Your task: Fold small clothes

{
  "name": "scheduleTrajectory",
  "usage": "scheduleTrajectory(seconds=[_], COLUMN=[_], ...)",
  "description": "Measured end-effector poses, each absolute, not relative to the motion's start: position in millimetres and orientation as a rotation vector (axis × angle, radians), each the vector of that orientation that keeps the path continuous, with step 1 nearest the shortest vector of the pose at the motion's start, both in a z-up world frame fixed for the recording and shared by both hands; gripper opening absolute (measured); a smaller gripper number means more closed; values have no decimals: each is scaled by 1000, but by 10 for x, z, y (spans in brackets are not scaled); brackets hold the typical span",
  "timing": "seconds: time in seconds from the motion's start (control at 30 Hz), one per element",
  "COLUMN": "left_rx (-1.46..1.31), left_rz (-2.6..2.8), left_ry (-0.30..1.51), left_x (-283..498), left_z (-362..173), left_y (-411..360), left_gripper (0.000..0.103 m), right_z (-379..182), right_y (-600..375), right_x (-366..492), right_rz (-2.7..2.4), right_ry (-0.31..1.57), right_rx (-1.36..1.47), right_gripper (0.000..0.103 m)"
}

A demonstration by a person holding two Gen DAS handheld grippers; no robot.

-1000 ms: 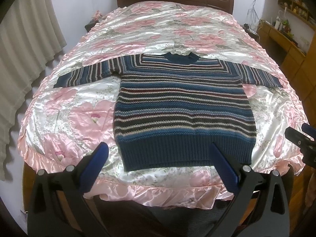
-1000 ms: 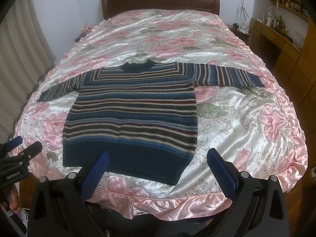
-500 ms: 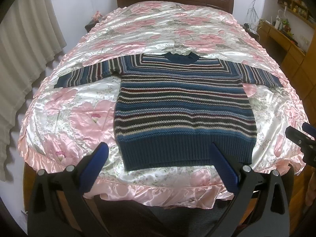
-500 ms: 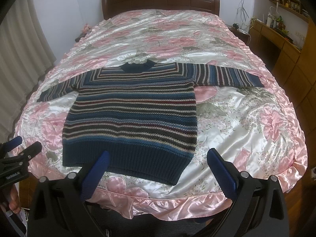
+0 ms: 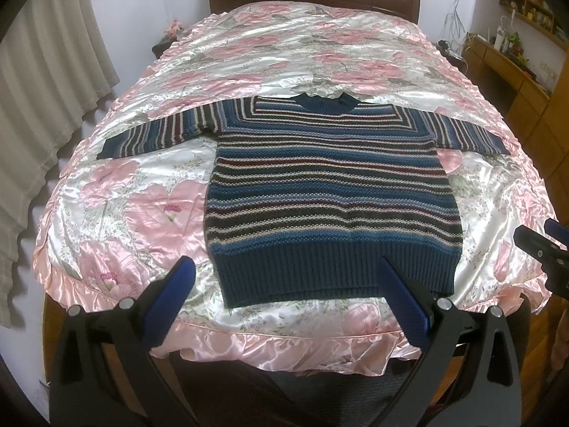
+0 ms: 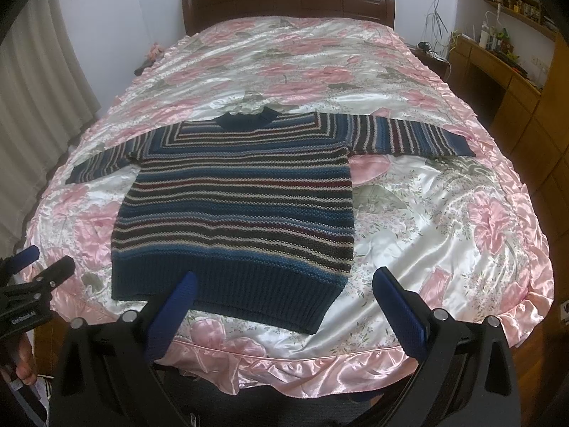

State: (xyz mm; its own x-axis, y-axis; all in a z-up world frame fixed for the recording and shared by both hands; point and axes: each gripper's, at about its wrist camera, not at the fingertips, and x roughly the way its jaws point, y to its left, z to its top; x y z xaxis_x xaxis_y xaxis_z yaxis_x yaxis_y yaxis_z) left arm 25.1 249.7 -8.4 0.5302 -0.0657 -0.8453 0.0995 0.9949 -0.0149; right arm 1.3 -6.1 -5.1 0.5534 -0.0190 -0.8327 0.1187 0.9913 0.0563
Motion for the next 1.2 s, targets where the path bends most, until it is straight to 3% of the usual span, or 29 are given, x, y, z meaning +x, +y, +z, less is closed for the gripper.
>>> scheduleTrajectory(seconds=[0.87,1.1,1.2], left_rx=[37,59,49], left_rz=[-108,-101,-102], left_ry=[1054,1054,1065], left_x=[456,956,1296], left_z=[-253,-314,-353], left_y=[2340,1923,1647], left_gripper=[100,100,100], right_z=[-165,-316,-436], right_y=[-286,-1205,-1661], right_x=[172,559,825], right_rz=[-92,-67,-113], right_ry=[968,935,1008], right_rx=[116,360,362], right_gripper=[100,100,100])
